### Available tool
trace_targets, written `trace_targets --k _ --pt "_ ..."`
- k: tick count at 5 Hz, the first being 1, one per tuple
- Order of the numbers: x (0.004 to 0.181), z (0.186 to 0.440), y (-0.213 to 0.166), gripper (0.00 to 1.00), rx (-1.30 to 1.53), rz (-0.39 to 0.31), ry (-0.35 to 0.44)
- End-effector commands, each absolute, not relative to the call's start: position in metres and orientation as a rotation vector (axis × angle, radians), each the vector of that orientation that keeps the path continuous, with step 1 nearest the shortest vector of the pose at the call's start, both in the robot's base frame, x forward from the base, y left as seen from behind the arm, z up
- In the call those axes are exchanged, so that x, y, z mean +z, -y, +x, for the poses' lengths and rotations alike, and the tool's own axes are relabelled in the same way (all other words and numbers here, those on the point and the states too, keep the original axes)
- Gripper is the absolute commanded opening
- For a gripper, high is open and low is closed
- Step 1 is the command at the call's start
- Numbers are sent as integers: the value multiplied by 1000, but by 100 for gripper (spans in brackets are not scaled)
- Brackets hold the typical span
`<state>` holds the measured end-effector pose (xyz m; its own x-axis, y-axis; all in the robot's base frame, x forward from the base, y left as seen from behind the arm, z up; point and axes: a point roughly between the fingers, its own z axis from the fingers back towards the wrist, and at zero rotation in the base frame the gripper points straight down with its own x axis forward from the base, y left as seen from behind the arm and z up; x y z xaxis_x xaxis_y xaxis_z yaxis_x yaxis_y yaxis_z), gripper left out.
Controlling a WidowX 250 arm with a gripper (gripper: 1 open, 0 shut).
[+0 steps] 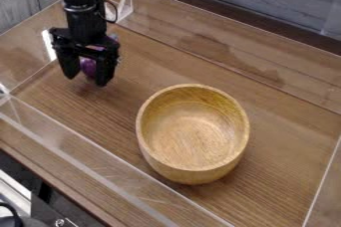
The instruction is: Remove the eggplant from inside the wooden bowl and put it on the table
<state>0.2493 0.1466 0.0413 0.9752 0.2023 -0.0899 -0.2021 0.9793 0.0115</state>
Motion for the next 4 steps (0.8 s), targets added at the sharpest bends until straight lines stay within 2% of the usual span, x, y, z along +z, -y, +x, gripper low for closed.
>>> trace_targets --k 1,3,4 --pt "75 258 -152 100 236 16 -38" --pt "64 269 -133 100 351 -7 -60" --pt "67 264 -125 100 300 -11 -72"
